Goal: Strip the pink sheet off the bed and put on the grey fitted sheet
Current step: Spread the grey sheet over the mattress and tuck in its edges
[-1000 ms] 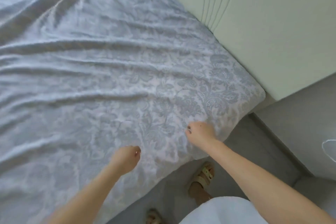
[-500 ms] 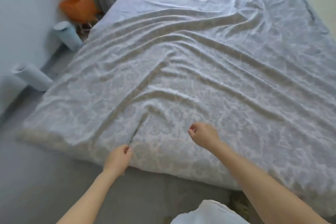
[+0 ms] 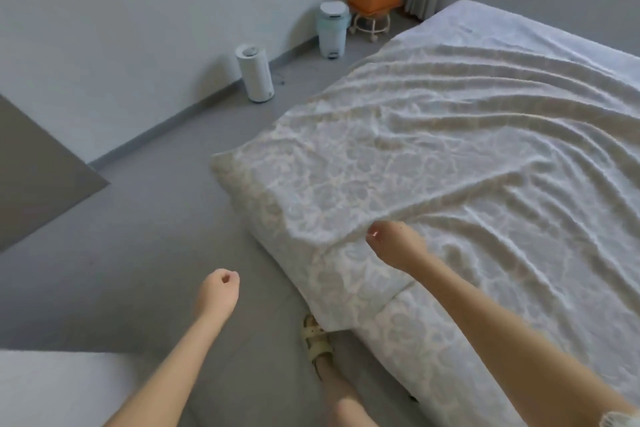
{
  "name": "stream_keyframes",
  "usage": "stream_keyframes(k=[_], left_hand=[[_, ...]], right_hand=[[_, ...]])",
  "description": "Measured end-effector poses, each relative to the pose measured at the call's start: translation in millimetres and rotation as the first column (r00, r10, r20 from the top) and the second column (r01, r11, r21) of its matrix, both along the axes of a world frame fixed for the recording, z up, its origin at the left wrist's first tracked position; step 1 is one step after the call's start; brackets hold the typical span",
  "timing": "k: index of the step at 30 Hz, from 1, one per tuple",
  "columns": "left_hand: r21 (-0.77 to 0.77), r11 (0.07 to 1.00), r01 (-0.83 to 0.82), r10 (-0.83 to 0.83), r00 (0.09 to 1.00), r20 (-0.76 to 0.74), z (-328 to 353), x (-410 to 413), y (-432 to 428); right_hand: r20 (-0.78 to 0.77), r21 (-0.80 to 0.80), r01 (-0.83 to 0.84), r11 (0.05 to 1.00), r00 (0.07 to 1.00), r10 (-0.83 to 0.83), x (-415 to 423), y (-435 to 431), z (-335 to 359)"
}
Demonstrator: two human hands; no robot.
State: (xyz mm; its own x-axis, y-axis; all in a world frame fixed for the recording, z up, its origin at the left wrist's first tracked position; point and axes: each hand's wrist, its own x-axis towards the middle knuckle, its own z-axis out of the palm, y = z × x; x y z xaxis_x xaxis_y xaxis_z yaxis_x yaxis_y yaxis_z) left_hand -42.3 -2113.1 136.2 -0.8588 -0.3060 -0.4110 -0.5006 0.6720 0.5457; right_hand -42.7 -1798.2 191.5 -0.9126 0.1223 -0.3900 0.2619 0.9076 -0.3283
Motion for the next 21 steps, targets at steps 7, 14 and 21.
stream_keyframes(k=[7, 14, 21], left_hand=[[0.160, 0.940, -0.301, 0.286, 0.952, 0.113, -37.0, -128.4, -50.6], [0.229, 0.873, -0.430, 0.387, 0.898, 0.210, -79.3, -236.1, -89.5], [0.212, 0.918, -0.336, 0.293, 0.933, 0.210, -128.9, -341.6, -126.3]], right_hand=[[0.015, -0.045, -0.102, 0.994, 0.995, 0.103, -159.1, -43.5, -27.7], [0.055, -0.030, -0.170, 0.985, 0.984, 0.172, -307.1, -90.5, -64.9], [0.108, 0.093, -0.301, 0.949, 0.951, 0.291, -424.8, -150.6, -119.1]])
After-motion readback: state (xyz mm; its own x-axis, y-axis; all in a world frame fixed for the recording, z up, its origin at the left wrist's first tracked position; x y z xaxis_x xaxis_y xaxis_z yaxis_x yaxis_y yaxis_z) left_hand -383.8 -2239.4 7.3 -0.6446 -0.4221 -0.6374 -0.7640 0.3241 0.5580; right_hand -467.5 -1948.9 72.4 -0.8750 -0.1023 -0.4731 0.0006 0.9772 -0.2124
